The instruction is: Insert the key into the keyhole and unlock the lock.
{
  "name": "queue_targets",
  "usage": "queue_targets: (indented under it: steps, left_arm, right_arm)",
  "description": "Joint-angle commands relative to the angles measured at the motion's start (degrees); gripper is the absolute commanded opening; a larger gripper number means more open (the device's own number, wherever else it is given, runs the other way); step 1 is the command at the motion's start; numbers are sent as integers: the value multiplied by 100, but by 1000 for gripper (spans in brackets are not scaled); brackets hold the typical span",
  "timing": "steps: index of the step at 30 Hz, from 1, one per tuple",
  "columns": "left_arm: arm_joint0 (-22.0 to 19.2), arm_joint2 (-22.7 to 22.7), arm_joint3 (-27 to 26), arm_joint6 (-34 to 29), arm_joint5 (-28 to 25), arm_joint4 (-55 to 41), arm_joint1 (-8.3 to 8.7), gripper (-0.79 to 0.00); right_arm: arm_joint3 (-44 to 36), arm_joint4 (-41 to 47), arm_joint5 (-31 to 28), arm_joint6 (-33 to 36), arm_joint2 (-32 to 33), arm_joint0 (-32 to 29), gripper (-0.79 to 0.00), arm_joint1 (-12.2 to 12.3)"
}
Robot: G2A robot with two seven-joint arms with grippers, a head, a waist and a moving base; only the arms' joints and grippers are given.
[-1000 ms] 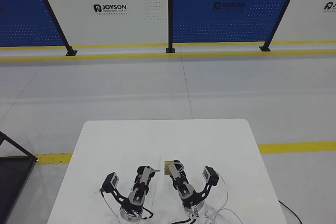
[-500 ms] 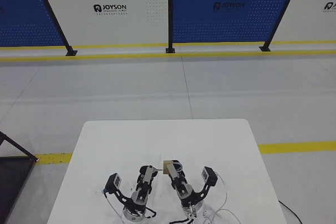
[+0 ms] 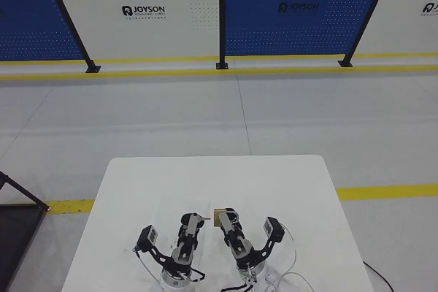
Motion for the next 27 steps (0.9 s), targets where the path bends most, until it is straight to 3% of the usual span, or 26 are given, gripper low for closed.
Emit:
queue_targets:
  steps: [1,27]
  left_arm:
    - [6,-17,3,-16,-16,2,-12,-785]
    - [-78,-14,191,-47,-47,-55,-243,-785]
  right_arm:
    - [-2,3,-14,16,10,-6,-785,-5]
    - [-2,147,57,181,65,-63,-785,-117]
